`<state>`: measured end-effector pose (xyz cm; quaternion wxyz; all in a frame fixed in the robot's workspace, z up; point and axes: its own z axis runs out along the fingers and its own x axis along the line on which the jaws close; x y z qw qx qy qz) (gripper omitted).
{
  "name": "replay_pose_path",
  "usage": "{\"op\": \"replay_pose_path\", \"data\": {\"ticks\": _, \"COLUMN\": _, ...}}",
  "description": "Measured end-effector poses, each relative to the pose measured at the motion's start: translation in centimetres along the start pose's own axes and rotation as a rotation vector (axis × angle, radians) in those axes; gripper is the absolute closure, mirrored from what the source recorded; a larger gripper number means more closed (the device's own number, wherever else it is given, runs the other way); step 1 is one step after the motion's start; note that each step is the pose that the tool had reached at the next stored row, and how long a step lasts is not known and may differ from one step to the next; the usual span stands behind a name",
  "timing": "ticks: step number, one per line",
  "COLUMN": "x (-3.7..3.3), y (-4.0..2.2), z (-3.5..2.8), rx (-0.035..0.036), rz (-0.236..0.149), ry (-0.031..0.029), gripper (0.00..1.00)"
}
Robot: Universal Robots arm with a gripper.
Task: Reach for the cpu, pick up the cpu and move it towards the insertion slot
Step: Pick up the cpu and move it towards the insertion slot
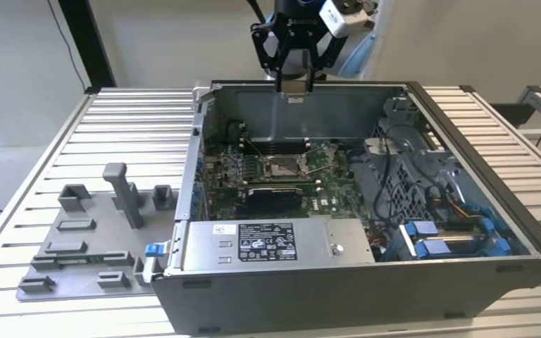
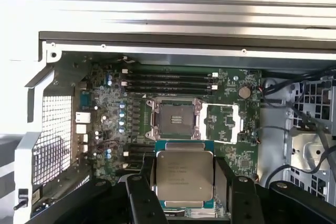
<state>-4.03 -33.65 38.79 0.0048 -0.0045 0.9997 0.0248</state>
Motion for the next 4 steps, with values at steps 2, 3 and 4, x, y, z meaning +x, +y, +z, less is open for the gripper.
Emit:
{"op": "replay_pose_path", "data": {"ticks": 2, "x": 0.01, "y": 0.0, "z": 0.0, "rx": -0.0001, "rz": 0.0, "ry": 0.0, "gripper": 1.0}}
{"op": "replay_pose_path", "data": {"ticks": 3, "x": 0.01, "y": 0.01, "z": 0.0, "rx": -0.0001, "rz": 0.0, "ry": 0.0, "gripper": 1.0}}
{"op": "replay_pose_path", "data": {"ticks": 4, "x": 0.01, "y": 0.0, "z": 0.0, "rx": -0.0001, "rz": 0.0, "ry": 0.0, "gripper": 1.0}}
